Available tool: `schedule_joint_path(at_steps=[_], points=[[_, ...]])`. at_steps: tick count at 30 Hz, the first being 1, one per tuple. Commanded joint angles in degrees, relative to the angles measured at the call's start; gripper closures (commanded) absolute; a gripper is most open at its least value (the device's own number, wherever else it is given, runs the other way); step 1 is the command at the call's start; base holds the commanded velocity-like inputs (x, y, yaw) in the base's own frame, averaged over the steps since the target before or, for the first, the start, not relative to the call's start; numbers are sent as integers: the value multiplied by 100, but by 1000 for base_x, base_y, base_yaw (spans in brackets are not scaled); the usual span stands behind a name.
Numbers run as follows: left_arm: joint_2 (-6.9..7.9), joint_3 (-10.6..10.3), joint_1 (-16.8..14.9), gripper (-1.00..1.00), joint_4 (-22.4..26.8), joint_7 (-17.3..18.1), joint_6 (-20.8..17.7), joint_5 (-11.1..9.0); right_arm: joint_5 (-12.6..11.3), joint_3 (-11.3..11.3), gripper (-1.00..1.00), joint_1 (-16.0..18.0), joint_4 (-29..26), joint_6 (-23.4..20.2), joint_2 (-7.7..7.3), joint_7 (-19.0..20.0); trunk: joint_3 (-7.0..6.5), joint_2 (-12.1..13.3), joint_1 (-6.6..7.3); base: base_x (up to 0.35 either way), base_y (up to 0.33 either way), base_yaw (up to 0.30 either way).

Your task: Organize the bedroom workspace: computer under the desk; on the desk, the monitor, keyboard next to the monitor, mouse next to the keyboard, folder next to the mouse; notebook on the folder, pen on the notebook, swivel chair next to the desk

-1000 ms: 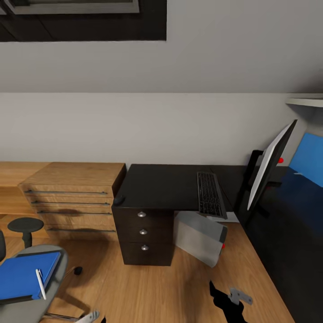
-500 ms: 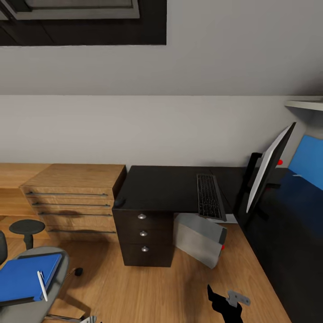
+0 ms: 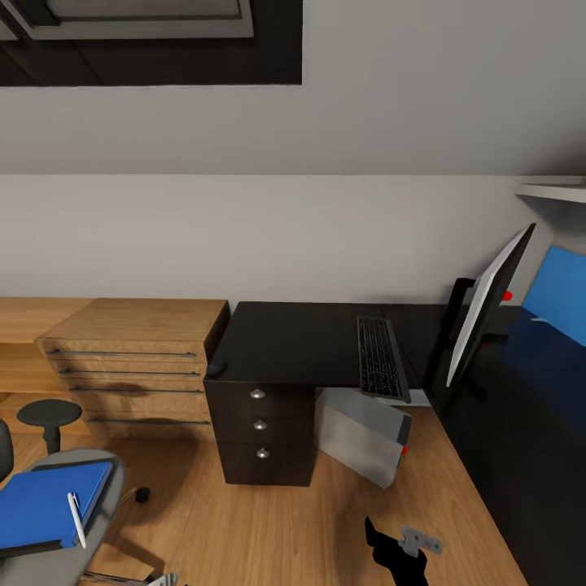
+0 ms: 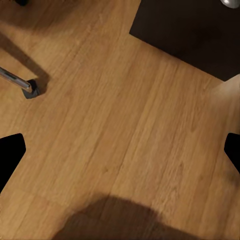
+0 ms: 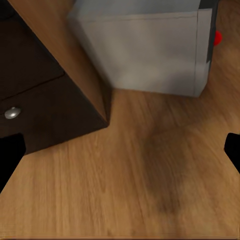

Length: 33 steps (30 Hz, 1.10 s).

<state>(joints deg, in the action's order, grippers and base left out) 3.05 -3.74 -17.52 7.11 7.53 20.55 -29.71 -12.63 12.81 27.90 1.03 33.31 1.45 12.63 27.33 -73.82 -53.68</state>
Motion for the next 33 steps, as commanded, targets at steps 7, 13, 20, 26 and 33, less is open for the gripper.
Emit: schedule_joint_path(at_steps=[7, 13, 20, 26, 33], points=[[2, -39, -6, -100, -8, 26, 19, -46, -51, 28, -100, 5, 11, 25, 22, 57, 5, -3, 0, -68, 0, 44], [2, -39, -2, -100, -8, 24, 19, -44, -39, 27, -100, 5, 11, 27, 53, -17, 5, -3, 0, -303, 0, 244], [2, -39, -4, -100, -8, 21, 19, -46, -24, 21, -100, 6, 4, 34, 53, -34, 5, -3, 0, -324, 0, 137], [2, -39, -1, -100, -8, 21, 19, -45, -24, 23, -100, 5, 2, 35, 49, -34, 5, -3, 0, -326, 0, 28], [2, -39, -4, -100, -8, 21, 19, -44, -21, 20, -100, 6, 2, 36, 50, -33, 5, -3, 0, -328, 0, 3]])
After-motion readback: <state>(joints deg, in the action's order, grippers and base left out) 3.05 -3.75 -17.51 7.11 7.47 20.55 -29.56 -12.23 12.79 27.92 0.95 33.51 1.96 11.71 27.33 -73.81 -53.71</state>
